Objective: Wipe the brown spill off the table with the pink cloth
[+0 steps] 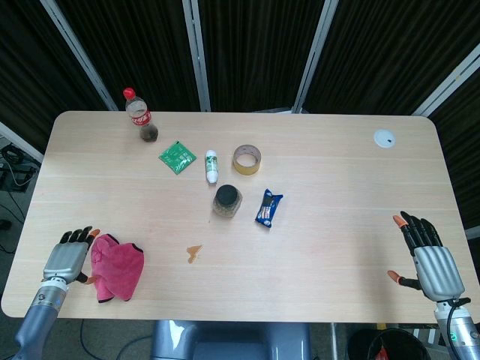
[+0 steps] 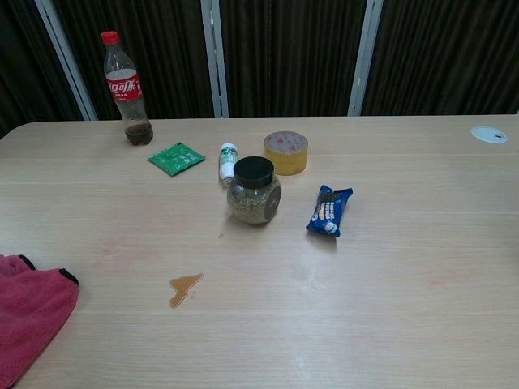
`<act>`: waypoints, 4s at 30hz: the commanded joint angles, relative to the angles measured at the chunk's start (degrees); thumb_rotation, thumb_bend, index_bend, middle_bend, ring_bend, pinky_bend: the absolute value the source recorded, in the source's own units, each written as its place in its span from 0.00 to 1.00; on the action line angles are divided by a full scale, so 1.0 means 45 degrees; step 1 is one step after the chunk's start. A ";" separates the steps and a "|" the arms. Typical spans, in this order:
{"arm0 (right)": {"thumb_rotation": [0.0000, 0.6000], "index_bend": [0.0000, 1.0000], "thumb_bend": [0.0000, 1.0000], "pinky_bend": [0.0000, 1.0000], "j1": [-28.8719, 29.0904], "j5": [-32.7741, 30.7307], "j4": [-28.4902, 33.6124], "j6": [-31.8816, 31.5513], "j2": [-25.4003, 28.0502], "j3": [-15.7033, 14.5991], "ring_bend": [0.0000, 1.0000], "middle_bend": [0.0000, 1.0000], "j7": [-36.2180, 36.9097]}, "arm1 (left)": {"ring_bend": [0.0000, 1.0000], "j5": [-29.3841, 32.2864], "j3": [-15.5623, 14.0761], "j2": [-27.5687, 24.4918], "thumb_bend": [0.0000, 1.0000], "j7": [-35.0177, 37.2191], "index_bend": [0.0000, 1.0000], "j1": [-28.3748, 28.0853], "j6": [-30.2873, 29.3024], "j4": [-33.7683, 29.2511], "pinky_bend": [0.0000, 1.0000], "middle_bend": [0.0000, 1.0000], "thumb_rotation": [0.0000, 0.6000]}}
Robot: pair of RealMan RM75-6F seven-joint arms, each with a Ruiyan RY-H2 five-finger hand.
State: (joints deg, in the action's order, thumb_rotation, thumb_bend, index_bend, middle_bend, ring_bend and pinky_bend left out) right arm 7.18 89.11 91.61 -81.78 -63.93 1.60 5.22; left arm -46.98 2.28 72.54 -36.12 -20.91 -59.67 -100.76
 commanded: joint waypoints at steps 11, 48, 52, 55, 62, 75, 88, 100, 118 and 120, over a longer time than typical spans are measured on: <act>1.00 0.00 0.00 0.00 0.0119 -0.0157 -0.0091 0.0233 -0.0061 0.0065 0.00 0.00 0.0123 | 0.09 0.1872 0.0029 0.1148 0.16 -0.0501 0.29 -0.1115 0.0447 0.0910 0.20 0.14 1.00; 1.00 0.00 0.00 0.00 0.0183 -0.0325 -0.0104 0.0371 -0.0066 0.0107 0.00 0.00 0.0341 | 0.51 -0.1903 0.1673 0.3347 0.66 0.1147 0.84 -0.2327 -0.1461 0.0470 0.53 0.62 1.00; 1.00 0.00 0.00 0.00 0.0193 -0.0354 -0.0099 0.0409 -0.0044 0.0111 0.00 0.00 0.0443 | 0.51 -0.1609 0.1579 0.3998 0.66 0.0579 0.84 -0.2601 -0.1491 0.0638 0.53 0.62 1.00; 1.00 0.00 0.00 0.00 0.0197 -0.0368 -0.0086 0.0425 -0.0030 0.0113 0.00 0.00 0.0497 | 0.51 -0.1359 0.1527 0.4427 0.66 0.0201 0.84 -0.2783 -0.1488 0.0793 0.53 0.62 1.00; 1.00 0.00 0.00 0.00 0.0201 -0.0425 -0.0053 0.0473 0.0000 0.0120 0.00 0.00 0.0639 | 0.51 -0.0679 0.1437 0.5647 0.66 -0.0742 0.84 -0.3284 -0.1441 0.1624 0.53 0.62 1.00; 1.00 0.00 0.00 0.00 0.0231 -0.0435 -0.0028 0.0542 0.0047 0.0121 0.00 0.00 0.0849 | 0.51 -0.0263 0.1050 0.7411 0.66 -0.1555 0.84 -0.3836 -0.1151 0.2766 0.53 0.62 1.00; 1.00 0.00 0.00 0.00 0.0215 -0.0394 -0.0036 0.0502 0.0066 0.0105 0.00 0.00 0.0923 | 0.51 -0.0846 0.0713 0.8300 0.66 -0.1734 0.85 -0.4059 -0.1183 0.2449 0.53 0.62 1.00; 1.00 0.00 0.00 0.00 0.0206 -0.0393 -0.0056 0.0482 0.0076 0.0106 0.00 0.00 0.0948 | 0.51 -0.0712 0.0621 0.7673 0.66 -0.2213 0.84 -0.3979 -0.1402 0.3098 0.53 0.62 1.00; 1.00 0.00 0.00 0.00 0.0207 -0.0445 0.0021 0.0507 0.0039 0.0109 0.00 0.00 0.0703 | 0.51 -0.0667 0.0669 0.4128 0.66 -0.0579 0.84 -0.2982 -0.1137 0.4325 0.53 0.62 1.00; 1.00 0.00 0.00 0.00 0.0202 -0.0461 0.0038 0.0507 0.0039 0.0110 0.00 0.00 0.0680 | 0.51 -0.0652 0.0702 0.3821 0.66 -0.0322 0.84 -0.2854 -0.1099 0.4467 0.53 0.62 1.00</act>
State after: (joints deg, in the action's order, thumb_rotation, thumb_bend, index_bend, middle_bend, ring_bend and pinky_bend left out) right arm 8.09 87.03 91.78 -79.50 -63.75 2.10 8.28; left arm -49.96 5.29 90.71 -38.45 -34.36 -64.84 -81.33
